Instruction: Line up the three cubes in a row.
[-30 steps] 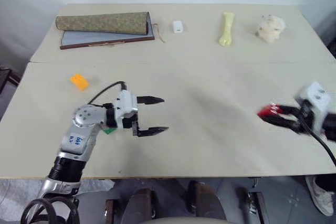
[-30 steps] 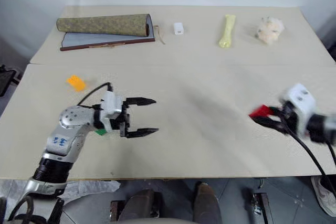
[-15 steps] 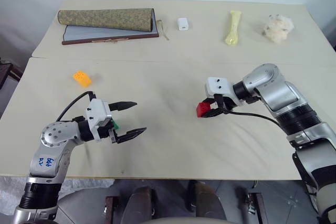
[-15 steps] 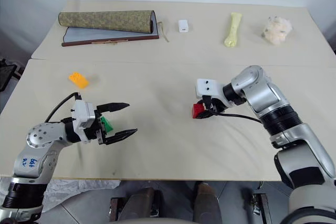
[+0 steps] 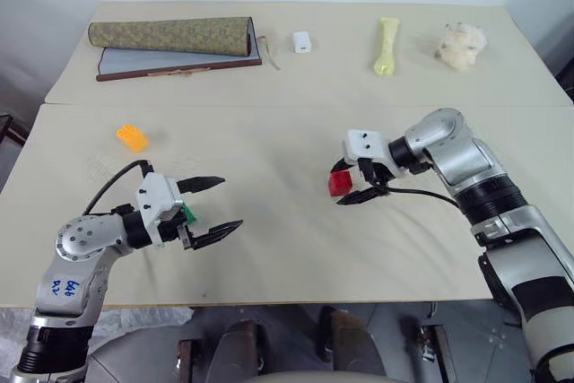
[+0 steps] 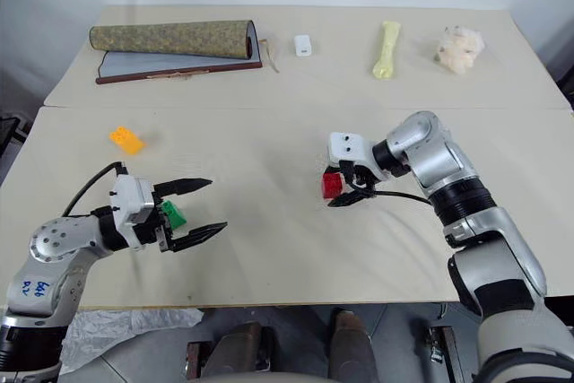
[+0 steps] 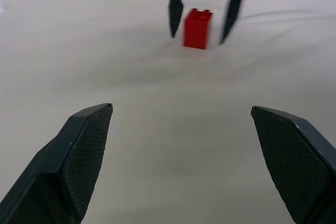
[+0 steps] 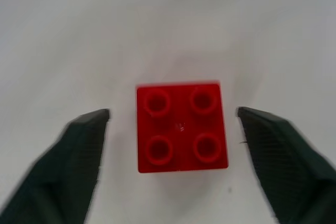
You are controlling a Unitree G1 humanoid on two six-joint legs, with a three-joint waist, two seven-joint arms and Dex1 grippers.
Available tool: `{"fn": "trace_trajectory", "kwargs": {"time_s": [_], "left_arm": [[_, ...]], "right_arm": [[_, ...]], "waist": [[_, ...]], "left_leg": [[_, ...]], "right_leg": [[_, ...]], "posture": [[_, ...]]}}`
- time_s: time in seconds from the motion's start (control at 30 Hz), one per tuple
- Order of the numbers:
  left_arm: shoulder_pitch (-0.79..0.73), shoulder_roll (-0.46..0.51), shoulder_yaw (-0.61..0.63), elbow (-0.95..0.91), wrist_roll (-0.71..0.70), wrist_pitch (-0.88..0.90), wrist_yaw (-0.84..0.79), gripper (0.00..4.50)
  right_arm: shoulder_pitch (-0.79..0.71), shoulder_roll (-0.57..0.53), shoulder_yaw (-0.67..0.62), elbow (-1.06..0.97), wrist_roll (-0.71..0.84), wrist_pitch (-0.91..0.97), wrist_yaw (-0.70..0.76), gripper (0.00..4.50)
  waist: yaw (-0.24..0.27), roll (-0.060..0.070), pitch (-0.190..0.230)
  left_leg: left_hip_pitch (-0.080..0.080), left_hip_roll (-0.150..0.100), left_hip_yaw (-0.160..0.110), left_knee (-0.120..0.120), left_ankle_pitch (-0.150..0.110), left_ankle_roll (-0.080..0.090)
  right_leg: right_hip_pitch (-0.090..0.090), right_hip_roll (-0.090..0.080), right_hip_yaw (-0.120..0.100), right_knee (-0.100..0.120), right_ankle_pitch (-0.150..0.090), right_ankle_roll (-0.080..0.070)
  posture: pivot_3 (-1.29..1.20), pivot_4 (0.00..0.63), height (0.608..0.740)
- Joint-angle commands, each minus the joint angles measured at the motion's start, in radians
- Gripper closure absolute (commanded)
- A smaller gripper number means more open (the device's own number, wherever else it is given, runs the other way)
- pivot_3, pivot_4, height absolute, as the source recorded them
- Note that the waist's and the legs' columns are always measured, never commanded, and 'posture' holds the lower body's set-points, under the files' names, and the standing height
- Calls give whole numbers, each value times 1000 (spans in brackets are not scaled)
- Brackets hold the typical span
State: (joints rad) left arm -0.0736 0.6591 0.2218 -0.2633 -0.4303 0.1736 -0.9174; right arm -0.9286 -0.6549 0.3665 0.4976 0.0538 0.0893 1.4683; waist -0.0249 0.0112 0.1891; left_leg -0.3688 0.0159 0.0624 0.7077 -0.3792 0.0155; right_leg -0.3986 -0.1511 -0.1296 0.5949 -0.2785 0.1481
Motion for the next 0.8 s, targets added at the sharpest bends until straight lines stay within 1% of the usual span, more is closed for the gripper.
{"fn": "trace_trajectory", "kwargs": {"time_s": [0.03, 0.07, 0.13, 0.17, 0.23, 0.27, 0.33, 0.37, 0.43, 0.5, 0.63, 0.8], "left_arm": [[10, -16, 134, 8, -57, -25, 60, 0], [19, -18, 168, 18, -65, -30, 71, 0], [73, -11, 271, 41, -89, -28, 82, 0], [108, -10, 317, 46, -99, -26, 86, 0], [146, -2, 371, 71, -114, -22, 82, 0], [211, -7, 430, 92, -127, -15, 71, 0], [294, -5, 505, 139, -135, -16, 50, 0], [372, -15, 546, 181, -117, -57, 22, 0], [473, -28, 582, 217, -115, -85, -21, 0], [534, -33, 586, 214, -147, -65, -54, 0], [567, -38, 566, 222, -150, -64, -70, 0], [454, -28, 449, 207, -138, -55, -73, 0]], "right_arm": [[48, -36, -156, -25, 126, -146, 46, 83], [69, -30, -204, -24, 179, -166, 63, 83], [124, -8, -344, -21, 315, -207, 75, 83], [152, -9, -392, -20, 357, -224, 86, 83], [182, -14, -423, -20, 382, -225, 101, 83], [231, -36, -441, -23, 414, -235, 120, 83], [299, -50, -480, -28, 456, -236, 142, 83], [352, -61, -492, -31, 478, -238, 146, 83], [419, -85, -485, -47, 517, -214, 146, 83], [462, -96, -480, -91, 558, -144, 146, 83], [517, -57, -508, -157, 570, -146, 102, 83], [569, -23, -531, -226, 579, -173, 85, 83]], "waist": [[1, 0, 0], [-1, 0, 0], [-2, 0, 0], [-5, 0, 0], [-6, 0, 0], [-6, 0, 0], [-4, -1, 0], [-3, -1, 0], [-3, -1, 0], [-2, 0, 0], [10, 0, 0], [27, 0, 0]], "left_leg": [[0, 0, 0, 0, 0, 0], [0, 0, 0, 0, 0, 0], [0, 0, 0, 0, 0, 0], [1, 0, 0, 0, 0, 0], [1, 1, 1, -1, 0, 0], [1, 1, 1, -1, 0, 0], [1, 1, 1, -1, 0, 0], [2, 1, 1, -1, 0, 0], [2, 1, 2, -1, 0, 0], [2, 1, 3, -1, -1, 0], [3, 2, 2, 2, 0, 0], [7, 3, 2, 3, -1, -1]], "right_leg": [[0, 0, 0, 0, 0, 0], [0, 0, 0, 0, 0, 0], [0, 0, 0, 0, 0, 0], [0, 0, 0, 0, 0, 0], [0, 0, 0, 0, 0, 0], [0, 0, 0, 0, 0, 0], [0, 1, 0, 0, 0, 0], [1, 0, 0, 0, 0, 0], [1, 0, 0, -1, 0, 0], [1, 0, 1, -2, 0, 0], [1, 0, 2, 2, 1, -3], [4, 0, 4, 5, 2, -5]], "posture": [[0, 150, 740], [0, 150, 740], [0, 150, 740], [0, 150, 740], [0, 150, 740], [0, 150, 740], [0, 150, 740], [0, 150, 740], [0, 150, 740], [0, 150, 740], [0, 150, 740], [0, 150, 740]]}}
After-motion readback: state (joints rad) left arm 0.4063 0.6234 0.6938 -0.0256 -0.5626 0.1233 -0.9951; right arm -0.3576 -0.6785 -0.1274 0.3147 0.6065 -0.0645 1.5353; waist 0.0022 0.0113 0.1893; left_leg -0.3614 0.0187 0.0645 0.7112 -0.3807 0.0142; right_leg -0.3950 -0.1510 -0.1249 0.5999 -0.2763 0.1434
